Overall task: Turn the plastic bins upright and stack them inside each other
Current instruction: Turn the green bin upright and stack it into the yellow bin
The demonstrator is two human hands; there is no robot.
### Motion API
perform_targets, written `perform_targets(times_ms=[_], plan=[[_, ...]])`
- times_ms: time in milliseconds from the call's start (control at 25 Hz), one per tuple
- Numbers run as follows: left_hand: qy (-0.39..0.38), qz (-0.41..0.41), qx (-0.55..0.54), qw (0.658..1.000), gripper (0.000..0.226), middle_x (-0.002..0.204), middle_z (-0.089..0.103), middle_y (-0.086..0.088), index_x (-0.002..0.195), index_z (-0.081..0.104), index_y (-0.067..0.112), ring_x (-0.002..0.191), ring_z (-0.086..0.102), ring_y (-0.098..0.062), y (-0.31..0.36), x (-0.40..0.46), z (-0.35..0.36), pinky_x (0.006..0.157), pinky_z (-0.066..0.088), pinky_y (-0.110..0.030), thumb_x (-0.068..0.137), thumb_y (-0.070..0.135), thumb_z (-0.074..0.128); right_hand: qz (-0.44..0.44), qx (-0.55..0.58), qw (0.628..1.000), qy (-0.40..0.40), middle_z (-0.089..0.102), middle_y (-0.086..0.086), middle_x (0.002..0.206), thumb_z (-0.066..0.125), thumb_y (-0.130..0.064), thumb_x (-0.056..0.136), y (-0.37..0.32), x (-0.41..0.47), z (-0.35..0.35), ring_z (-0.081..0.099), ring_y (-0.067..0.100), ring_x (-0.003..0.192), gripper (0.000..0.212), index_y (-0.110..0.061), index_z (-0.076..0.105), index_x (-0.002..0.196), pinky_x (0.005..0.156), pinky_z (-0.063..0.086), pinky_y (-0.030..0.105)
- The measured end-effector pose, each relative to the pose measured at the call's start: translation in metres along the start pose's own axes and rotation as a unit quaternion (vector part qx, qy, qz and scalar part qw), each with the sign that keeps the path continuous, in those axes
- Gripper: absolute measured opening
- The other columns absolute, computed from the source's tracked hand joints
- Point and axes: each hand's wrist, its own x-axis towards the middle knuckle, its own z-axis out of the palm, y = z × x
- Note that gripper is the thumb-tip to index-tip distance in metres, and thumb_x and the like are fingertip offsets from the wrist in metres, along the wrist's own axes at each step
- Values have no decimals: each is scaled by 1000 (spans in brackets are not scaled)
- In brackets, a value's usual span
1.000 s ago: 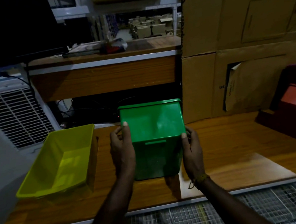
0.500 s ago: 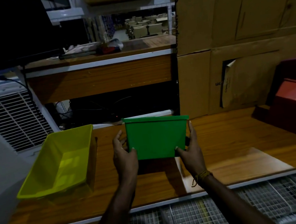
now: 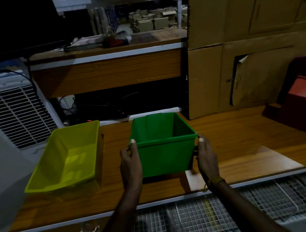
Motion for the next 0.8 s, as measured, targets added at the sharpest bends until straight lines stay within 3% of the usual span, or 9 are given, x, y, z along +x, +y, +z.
perform_targets(times_ms=[160,280,360,440,520,600,680,800], plan=[[-13,-52,8,999,44,94,62,-4,125,50,10,73,62,-21,-18,6,-2,68,56,-45,95,41,55,-3,-72,996,-50,73,7,86,42,-27,102,19,2,-7,72,30,76,48,-50,31,143,63,59,54],[-9,-80,30,996,44,96,61,-5,133,47,5,72,58,-19,-32,5,0,69,53,-42,97,31,54,-3,-95,990,-101,74,7,100,50,-24,100,22,-5,-10,72,16,79,42,-39,43,138,59,59,26],[-19,-93,53,994,59,121,59,-16,145,34,7,90,61,-28,-40,1,2,76,53,-42,95,27,57,-15,-118,985,-125,73,4,107,55,-18,98,27,-11,-10,70,13,89,41,-39,46,132,64,58,21],[-21,-83,134,987,79,146,39,-22,152,19,12,121,50,-40,-48,-3,7,91,50,-48,90,33,63,-39,-152,979,-131,70,1,111,58,-18,96,34,-14,-11,67,16,100,46,-48,44,128,74,60,33],[7,-6,282,959,78,154,23,-19,149,30,20,138,29,-42,-49,-13,13,105,39,-55,84,46,65,-71,-213,964,-142,61,4,122,63,-20,92,35,-14,-8,61,21,109,47,-48,47,127,83,56,41],[12,110,382,918,59,152,31,-13,134,49,31,143,22,-38,-42,-29,20,113,29,-55,81,54,61,-103,-289,938,-159,49,8,134,68,-26,89,31,-13,-3,52,28,117,46,-41,50,128,89,52,43],[-54,180,398,898,43,141,51,-1,124,57,36,139,33,-27,-32,-49,30,117,19,-50,85,56,54,-127,-329,921,-166,41,8,142,72,-31,85,26,-12,1,45,30,126,46,-41,52,125,91,51,42],[-122,200,397,887,39,123,64,10,121,59,35,126,47,-16,-25,-68,36,117,14,-49,89,55,50,-168,-358,901,-180,32,4,153,72,-32,85,25,-8,3,38,29,136,43,-35,53,123,97,49,43]])
